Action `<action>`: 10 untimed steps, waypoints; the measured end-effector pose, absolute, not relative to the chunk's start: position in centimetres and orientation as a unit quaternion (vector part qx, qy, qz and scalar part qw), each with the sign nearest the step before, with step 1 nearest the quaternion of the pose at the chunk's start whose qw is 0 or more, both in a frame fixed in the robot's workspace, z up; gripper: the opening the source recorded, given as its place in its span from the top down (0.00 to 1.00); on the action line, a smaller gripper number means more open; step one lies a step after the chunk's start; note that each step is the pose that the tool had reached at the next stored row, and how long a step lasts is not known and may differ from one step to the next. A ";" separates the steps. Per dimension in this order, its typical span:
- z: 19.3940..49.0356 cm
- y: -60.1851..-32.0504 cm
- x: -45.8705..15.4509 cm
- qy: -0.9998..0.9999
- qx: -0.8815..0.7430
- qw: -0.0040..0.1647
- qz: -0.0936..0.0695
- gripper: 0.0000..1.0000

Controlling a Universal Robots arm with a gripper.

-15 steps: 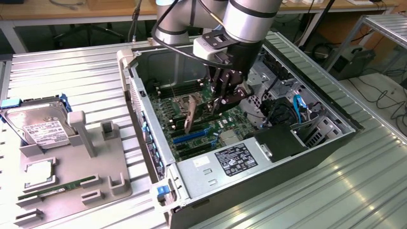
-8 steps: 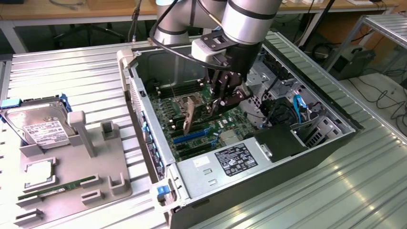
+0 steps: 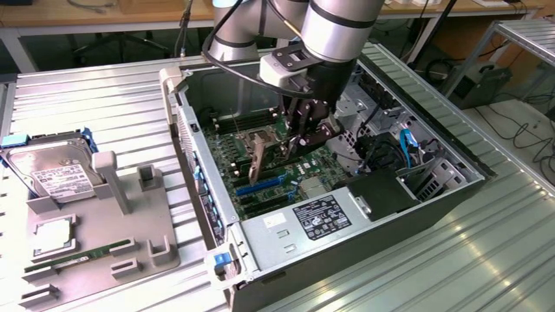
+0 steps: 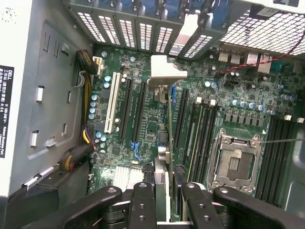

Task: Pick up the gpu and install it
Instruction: 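Insert the gpu into the slot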

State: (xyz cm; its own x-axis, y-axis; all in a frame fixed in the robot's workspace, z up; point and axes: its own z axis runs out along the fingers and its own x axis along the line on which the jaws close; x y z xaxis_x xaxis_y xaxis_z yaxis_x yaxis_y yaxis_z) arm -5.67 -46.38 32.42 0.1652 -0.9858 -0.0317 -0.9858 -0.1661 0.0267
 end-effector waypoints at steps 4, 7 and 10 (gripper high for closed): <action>32.4 -46.4 -5.8 0.646 -0.763 0.000 0.021 0.73; 32.4 -46.5 -5.8 0.646 -0.763 0.000 0.021 0.73; 32.4 -46.5 -5.9 0.646 -0.763 0.000 0.021 0.73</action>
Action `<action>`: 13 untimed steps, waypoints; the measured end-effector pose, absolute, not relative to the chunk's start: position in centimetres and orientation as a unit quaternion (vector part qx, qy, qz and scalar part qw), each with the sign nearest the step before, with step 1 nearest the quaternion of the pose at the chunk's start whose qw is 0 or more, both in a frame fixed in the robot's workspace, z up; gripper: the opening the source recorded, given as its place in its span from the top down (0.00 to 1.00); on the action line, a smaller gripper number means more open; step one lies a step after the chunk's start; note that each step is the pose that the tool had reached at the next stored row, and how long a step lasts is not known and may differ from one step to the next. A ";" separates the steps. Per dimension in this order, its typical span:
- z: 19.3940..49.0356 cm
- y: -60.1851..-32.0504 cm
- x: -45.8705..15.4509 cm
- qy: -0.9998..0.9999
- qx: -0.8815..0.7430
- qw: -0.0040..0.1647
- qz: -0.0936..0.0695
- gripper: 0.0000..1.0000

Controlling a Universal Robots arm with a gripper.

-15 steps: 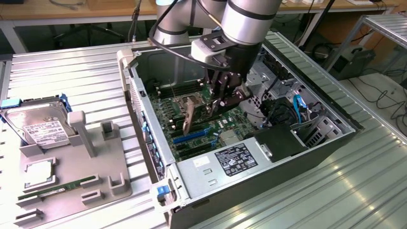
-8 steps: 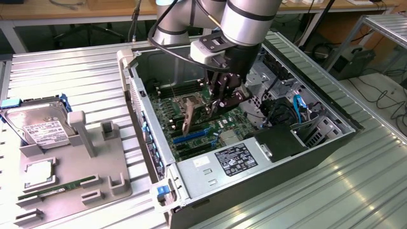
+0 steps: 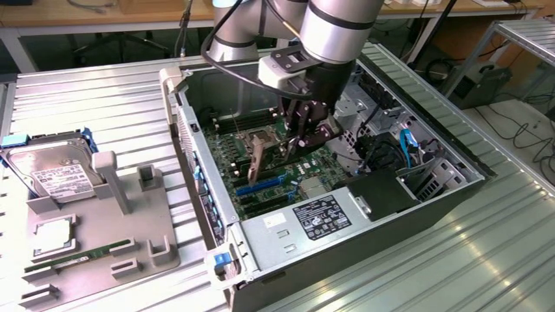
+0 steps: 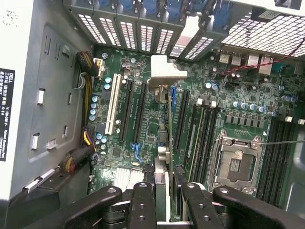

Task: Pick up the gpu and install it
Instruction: 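Insert the gpu into the slot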

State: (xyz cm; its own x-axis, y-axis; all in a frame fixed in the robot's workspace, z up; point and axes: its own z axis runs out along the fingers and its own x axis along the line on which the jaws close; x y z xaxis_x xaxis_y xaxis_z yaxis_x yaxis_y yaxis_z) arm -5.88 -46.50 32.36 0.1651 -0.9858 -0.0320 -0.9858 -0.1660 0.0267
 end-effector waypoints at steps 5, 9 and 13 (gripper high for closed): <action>32.3 -46.5 -6.0 0.646 -0.763 0.000 0.021 0.73; 32.3 -46.5 -6.0 0.646 -0.763 0.000 0.021 0.73; 32.3 -46.5 -6.0 0.658 -0.753 0.001 0.021 0.73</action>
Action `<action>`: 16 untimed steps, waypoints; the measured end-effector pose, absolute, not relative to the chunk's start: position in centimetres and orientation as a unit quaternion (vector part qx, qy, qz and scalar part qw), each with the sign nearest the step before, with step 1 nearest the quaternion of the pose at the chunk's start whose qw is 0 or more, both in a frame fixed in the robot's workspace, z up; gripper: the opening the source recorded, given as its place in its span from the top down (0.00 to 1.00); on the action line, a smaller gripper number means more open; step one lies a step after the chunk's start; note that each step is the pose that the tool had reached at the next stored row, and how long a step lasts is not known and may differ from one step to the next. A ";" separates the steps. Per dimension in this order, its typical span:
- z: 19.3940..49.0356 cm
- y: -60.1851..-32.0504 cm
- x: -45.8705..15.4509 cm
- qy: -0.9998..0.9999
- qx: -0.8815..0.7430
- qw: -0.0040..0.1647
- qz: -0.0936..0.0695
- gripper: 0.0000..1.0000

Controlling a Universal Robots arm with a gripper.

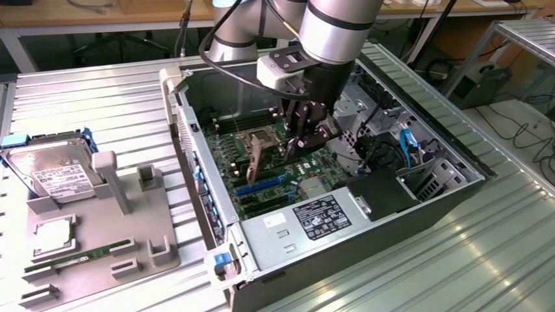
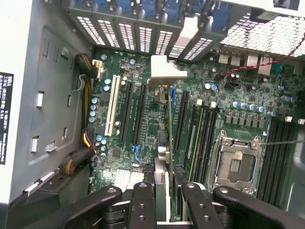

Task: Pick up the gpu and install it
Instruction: 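Insert the gpu into the slot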

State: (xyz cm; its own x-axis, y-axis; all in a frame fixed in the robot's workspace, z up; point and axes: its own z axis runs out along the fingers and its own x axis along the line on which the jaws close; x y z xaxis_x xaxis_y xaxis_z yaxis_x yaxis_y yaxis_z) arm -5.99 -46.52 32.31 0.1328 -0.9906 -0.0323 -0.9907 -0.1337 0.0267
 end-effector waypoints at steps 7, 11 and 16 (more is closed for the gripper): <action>32.2 -46.5 -6.0 0.701 -0.713 0.002 0.021 0.73; 32.2 -46.5 -6.0 0.722 -0.691 0.002 0.021 0.73; 32.2 -46.5 -6.0 0.722 -0.691 0.002 0.021 0.73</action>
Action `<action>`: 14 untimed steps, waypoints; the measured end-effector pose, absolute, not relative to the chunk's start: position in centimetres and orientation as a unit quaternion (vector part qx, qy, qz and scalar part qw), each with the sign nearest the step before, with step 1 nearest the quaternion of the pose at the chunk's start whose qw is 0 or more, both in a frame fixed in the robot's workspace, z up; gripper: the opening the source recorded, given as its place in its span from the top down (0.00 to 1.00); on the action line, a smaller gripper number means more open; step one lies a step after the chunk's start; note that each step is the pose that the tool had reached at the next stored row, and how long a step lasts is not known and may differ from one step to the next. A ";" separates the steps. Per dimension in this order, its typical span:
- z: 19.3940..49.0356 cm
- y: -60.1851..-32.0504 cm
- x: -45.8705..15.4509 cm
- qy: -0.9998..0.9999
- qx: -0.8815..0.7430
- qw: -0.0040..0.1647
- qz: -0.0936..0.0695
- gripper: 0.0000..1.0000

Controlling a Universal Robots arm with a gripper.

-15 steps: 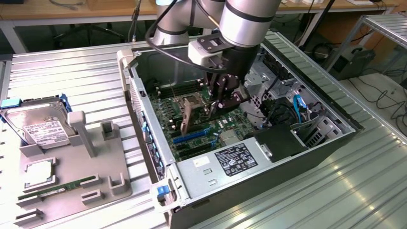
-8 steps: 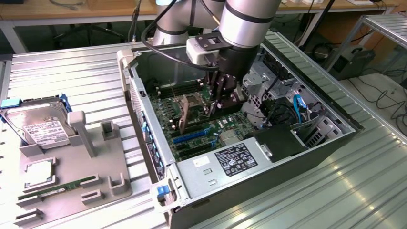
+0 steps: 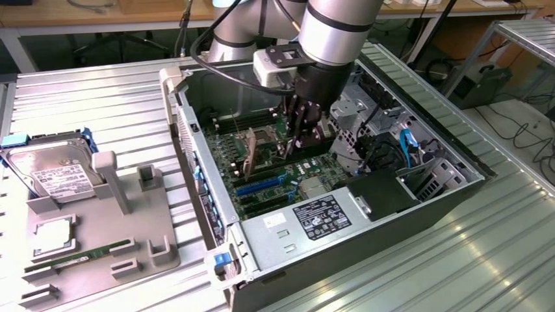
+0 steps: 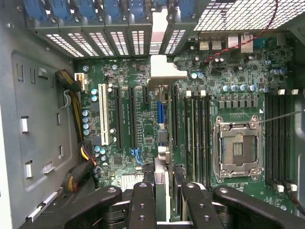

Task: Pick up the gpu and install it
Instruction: 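Insert the gpu into the slot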

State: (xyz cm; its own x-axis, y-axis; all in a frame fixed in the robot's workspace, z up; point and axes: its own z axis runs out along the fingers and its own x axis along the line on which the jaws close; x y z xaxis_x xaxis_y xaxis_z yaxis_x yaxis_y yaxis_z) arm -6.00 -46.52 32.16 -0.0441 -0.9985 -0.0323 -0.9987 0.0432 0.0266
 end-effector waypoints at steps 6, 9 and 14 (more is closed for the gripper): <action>32.1 -46.5 -6.3 0.722 -0.691 0.002 0.021 0.73; 32.1 -46.5 -6.4 0.722 -0.691 0.002 0.021 0.73; 31.9 -46.5 -6.7 0.722 -0.691 0.003 0.021 0.73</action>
State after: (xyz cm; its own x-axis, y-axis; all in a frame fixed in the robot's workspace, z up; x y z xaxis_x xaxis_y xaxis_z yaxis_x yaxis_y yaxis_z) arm -6.68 -46.52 31.93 -0.0440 -0.9985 -0.0324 -0.9987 0.0432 0.0266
